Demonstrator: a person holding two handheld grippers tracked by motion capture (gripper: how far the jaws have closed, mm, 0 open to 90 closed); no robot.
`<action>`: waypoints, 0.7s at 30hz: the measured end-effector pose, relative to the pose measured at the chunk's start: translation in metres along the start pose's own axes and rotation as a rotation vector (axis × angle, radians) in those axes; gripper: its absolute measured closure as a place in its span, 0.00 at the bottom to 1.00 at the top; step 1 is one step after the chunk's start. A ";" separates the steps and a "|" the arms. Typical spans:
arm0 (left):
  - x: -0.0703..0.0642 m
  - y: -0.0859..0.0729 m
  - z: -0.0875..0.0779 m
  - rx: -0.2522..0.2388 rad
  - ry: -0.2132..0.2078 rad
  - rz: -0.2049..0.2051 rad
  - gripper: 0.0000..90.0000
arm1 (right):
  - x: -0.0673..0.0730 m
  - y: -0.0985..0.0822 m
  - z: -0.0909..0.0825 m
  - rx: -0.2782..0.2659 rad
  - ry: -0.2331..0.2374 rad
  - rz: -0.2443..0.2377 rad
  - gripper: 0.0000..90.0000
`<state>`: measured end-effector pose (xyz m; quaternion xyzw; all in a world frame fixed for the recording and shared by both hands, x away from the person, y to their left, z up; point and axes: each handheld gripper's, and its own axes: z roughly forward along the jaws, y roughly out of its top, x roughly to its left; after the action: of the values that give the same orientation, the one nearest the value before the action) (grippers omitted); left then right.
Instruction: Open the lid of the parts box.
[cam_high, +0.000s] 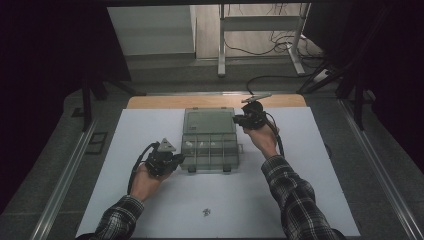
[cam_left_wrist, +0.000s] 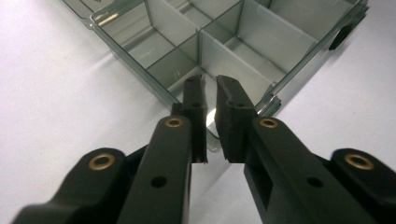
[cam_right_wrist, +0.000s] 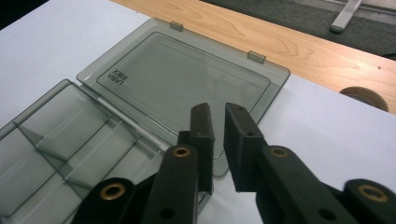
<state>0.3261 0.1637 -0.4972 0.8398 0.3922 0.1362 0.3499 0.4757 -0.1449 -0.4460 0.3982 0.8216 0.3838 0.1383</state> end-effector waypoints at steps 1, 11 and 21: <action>0.000 0.001 -0.001 -0.002 -0.004 0.001 0.90 | 0.000 0.000 -0.002 0.000 0.000 0.002 0.86; 0.001 0.002 -0.011 -0.024 -0.019 -0.014 0.76 | 0.009 -0.009 -0.025 0.001 0.010 -0.037 0.73; 0.002 0.002 -0.023 -0.050 -0.009 -0.025 0.58 | 0.017 -0.022 -0.046 -0.025 0.043 -0.032 0.60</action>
<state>0.3168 0.1756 -0.4791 0.8264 0.3977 0.1378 0.3741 0.4283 -0.1644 -0.4303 0.3751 0.8257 0.4003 0.1318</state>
